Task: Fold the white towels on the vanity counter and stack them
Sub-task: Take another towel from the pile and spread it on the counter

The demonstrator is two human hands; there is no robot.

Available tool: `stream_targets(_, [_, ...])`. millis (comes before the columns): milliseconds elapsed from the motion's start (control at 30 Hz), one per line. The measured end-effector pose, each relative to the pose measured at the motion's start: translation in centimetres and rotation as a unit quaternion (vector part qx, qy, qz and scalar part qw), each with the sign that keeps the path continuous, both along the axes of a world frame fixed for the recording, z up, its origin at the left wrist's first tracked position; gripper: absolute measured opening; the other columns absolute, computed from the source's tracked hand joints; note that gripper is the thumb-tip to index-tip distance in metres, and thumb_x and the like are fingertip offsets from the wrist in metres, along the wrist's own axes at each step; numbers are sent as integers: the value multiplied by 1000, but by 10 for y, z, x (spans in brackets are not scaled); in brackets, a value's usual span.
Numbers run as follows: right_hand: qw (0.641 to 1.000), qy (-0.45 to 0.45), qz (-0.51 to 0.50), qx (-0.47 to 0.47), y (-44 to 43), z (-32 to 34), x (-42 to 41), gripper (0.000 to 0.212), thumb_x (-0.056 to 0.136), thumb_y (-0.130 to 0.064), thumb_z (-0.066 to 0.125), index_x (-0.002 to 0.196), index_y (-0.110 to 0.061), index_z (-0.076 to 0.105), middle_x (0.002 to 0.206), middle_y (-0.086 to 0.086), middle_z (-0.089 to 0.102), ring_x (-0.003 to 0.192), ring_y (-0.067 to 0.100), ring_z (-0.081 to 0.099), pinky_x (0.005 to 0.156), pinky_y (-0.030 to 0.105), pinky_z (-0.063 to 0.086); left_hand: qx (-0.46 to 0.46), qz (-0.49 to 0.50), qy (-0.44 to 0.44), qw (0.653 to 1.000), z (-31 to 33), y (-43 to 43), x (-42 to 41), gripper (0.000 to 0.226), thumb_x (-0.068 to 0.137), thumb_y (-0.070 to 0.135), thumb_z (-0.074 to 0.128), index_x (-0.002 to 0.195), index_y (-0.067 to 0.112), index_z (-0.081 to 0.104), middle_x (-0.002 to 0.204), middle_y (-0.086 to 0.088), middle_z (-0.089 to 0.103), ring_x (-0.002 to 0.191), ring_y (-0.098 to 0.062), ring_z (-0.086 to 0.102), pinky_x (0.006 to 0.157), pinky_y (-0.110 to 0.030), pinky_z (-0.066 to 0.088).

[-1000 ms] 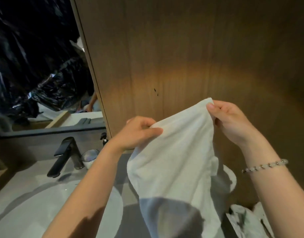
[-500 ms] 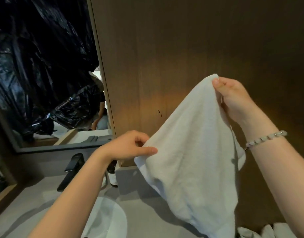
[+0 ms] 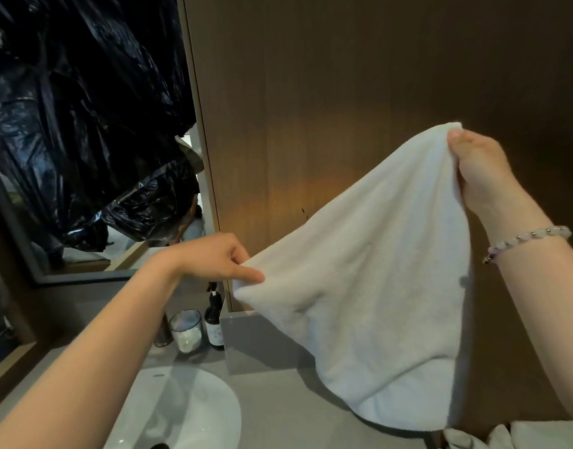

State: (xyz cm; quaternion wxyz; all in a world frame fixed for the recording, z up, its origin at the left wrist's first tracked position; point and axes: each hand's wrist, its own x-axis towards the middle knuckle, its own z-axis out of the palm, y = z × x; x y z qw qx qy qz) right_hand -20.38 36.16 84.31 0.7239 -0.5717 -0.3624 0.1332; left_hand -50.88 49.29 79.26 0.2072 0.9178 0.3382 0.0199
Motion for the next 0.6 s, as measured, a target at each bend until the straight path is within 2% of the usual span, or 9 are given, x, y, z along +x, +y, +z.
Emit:
stream_targets(67, [1000, 5, -20, -13, -4, -1, 9, 14, 97, -36, 45, 104, -32, 57, 102, -12, 60, 99, 7, 59, 85, 29, 50, 33, 36, -12, 999, 6, 8, -5, 46, 83, 43, 64, 71, -2, 61, 50, 4, 36, 44, -9, 28, 44, -17, 26])
stream_targets(100, [999, -8, -24, -24, -6, -2, 13, 15, 97, -37, 45, 105, -32, 57, 103, -12, 60, 99, 8, 59, 88, 31, 50, 53, 48, -16, 997, 9, 13, -6, 46, 83, 43, 63, 72, -1, 63, 51, 4, 39, 45, -8, 30, 44, -16, 28])
stream_targets(133, [999, -24, -26, -33, -8, -3, 16, 16, 97, -37, 44, 104, -32, 57, 103, -11, 61, 100, 9, 59, 90, 33, 50, 81, 59, -20, 995, 13, 18, -8, 41, 83, 44, 62, 74, 5, 67, 55, 5, 47, 49, -8, 37, 49, -15, 33])
stream_targets(200, [997, -57, -31, -41, -10, -4, 19, 17, 98, -37, 43, 102, -31, 58, 105, -10, 61, 103, 11, 58, 93, 35, 48, 150, 86, -34, 984, 19, 24, -8, 25, 85, 46, 59, 84, 23, 69, 69, 11, 58, 62, -6, 49, 74, -28, 48])
stream_targets(267, [994, -86, -45, -46, -11, -7, 22, 20, 98, -38, 41, 102, -28, 58, 105, -8, 60, 104, 13, 57, 96, 36, 47, 206, 111, -46, 971, 30, 25, -8, 21, 87, 46, 55, 95, 29, 65, 70, 19, 54, 66, -1, 48, 92, -40, 44])
stream_targets(367, [990, -110, -80, -39, -10, -10, 25, 25, 99, -37, 38, 102, -21, 58, 97, -5, 59, 100, 14, 57, 93, 33, 47, 295, 137, -73, 943, 53, 29, -11, 30, 89, 50, 49, 101, 28, 66, 82, 15, 57, 81, -10, 51, 100, -46, 38])
stream_targets(467, [976, -168, -135, -28, -8, -16, 26, 31, 101, -34, 34, 101, -14, 57, 88, -1, 56, 91, 18, 55, 76, 23, 45, 356, 147, -122, 915, 73, 28, -12, 37, 89, 50, 51, 105, 22, 67, 88, 8, 55, 87, -14, 49, 94, -44, 41])
stream_targets(533, [958, -227, -174, -36, -7, -21, 26, 34, 101, -32, 32, 107, -9, 56, 91, 0, 55, 89, 16, 53, 66, 17, 39, 350, 146, -189, 906, 83, 23, -12, 34, 87, 45, 58, 103, 17, 67, 85, 7, 55, 81, -13, 50, 80, -36, 45])
stream_targets(600, [935, -279, -213, -56, -7, -27, 24, 36, 102, -31, 30, 114, -7, 53, 99, 3, 53, 89, 15, 50, 66, 19, 38, 338, 156, -244, 895, 86, 20, -13, 26, 85, 38, 63, 96, 14, 66, 78, 6, 54, 70, -9, 47, 61, -23, 38])
